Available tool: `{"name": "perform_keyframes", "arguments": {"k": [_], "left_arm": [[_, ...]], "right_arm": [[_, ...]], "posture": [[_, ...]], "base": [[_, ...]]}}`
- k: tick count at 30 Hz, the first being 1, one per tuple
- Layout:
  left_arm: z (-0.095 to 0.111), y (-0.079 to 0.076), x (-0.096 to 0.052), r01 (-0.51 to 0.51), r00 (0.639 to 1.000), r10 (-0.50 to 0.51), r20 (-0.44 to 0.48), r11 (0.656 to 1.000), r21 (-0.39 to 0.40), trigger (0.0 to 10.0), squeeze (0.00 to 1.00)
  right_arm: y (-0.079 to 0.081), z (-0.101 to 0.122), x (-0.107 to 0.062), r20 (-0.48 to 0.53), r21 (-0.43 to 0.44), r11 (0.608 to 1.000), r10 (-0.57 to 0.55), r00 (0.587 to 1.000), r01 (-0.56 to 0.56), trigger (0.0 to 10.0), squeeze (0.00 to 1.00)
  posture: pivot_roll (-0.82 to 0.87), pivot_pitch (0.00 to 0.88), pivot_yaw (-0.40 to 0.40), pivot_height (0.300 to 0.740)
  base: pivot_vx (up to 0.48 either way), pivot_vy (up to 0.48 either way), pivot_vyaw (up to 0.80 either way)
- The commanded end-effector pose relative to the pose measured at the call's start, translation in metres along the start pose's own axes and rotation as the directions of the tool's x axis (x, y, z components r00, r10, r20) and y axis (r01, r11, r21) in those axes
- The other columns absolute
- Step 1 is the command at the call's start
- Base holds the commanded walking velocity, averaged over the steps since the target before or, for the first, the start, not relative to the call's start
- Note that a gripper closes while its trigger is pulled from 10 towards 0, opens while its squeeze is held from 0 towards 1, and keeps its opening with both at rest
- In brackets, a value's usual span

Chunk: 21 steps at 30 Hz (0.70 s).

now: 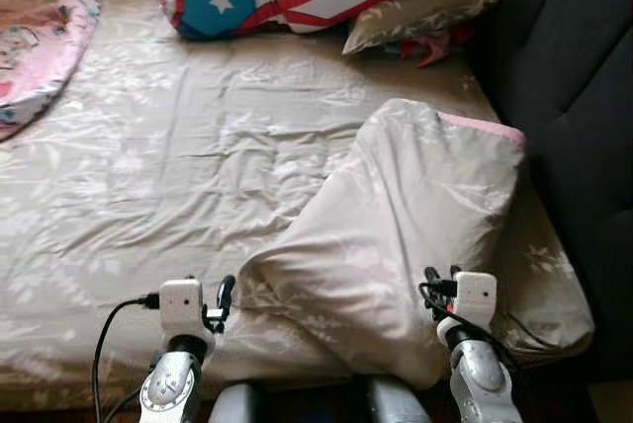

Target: Clean up the room

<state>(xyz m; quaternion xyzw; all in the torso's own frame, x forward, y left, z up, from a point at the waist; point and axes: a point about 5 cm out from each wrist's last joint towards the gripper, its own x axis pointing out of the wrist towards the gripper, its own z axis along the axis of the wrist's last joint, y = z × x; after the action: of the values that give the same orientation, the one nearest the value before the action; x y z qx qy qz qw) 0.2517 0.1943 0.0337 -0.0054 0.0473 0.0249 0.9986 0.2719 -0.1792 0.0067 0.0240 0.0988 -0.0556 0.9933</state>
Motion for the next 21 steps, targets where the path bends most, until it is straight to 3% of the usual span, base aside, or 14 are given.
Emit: {"name": "perform_keyframes", "arguments": {"k": [1,7,12,21], "left_arm": [[-0.0064,0.0013,-0.0037,-0.004,0.999,0.004,-0.033,1.000,-0.004,10.0,0.00],[-0.0067,0.0017,-0.0042,-0.002,0.999,0.002,-0.035,1.000,-0.002,10.0,0.00],[-0.0083,0.0012,-0.0054,0.001,0.999,-0.001,-0.042,1.000,0.000,10.0,0.00],[-0.0091,0.0017,-0.0062,0.003,0.999,-0.002,-0.046,1.000,0.002,10.0,0.00]], "right_arm": [[-0.0133,-0.0105,-0.0060,-0.055,0.010,0.998,-0.063,0.997,0.064,10.0,1.00],[-0.0163,-0.0107,-0.0062,-0.062,0.069,0.994,-0.077,0.995,0.081,10.0,1.00],[-0.0107,-0.0130,-0.0058,-0.086,0.125,0.992,-0.021,0.996,0.032,10.0,1.00],[-0.0142,-0.0173,-0.0102,-0.109,0.127,0.988,-0.072,0.991,0.085,10.0,1.00]], "posture": [[-0.11,0.233,-0.011,0.658],[-0.11,0.235,-0.010,0.658],[-0.11,0.237,-0.008,0.658],[-0.12,0.239,-0.006,0.658]], "base": [[0.000,0.000,0.00],[0.000,0.000,0.00],[0.000,0.000,0.00],[0.000,0.000,0.00]]}}
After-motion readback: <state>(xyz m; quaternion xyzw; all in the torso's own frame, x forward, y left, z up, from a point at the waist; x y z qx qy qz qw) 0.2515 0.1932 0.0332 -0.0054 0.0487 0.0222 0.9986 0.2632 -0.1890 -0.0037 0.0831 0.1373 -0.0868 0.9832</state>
